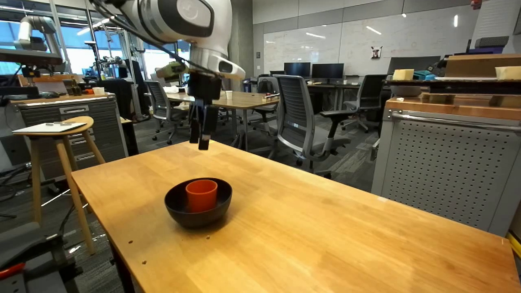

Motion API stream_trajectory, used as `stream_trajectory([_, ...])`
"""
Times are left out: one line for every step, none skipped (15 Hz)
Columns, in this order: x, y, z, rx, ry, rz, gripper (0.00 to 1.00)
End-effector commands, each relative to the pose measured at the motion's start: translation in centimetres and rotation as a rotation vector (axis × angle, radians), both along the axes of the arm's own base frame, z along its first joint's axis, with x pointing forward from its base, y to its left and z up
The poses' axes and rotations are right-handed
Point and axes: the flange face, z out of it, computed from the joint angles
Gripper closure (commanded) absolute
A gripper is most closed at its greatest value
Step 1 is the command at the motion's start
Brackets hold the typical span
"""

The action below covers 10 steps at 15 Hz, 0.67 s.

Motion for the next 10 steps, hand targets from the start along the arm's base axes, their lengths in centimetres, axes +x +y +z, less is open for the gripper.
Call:
stream_trajectory([-3.3,1.1,6.9,-0.062,-0.067,0.114,0.00])
stream_trajectory([-3.9,1.8,8.3,-0.082,-0.074,0.154,0.00])
stream_trajectory([-4.5,2.4,9.7,-0.102,-0.077,0.207,0.00])
stream_trajectory([-5.2,3.0,10.7,-0.122,-0.074,0.258,0.00])
stream_trajectory([-5.7,3.7,11.5,-0.141,-0.075,0.302,0.00])
stream_trajectory([-6.2,4.3,11.9,-0.146,-0.077,0.347,0.00])
stream_trajectory([-4.5,3.5,10.8,-0.118,-0.076,0.262,0.00])
stream_trajectory([-5.0,4.1,11.4,-0.124,-0.081,0.293,0.01])
stream_trajectory([-5.4,4.5,11.6,-0.126,-0.083,0.308,0.00])
stream_trajectory([-5.6,4.6,11.7,-0.126,-0.083,0.316,0.00])
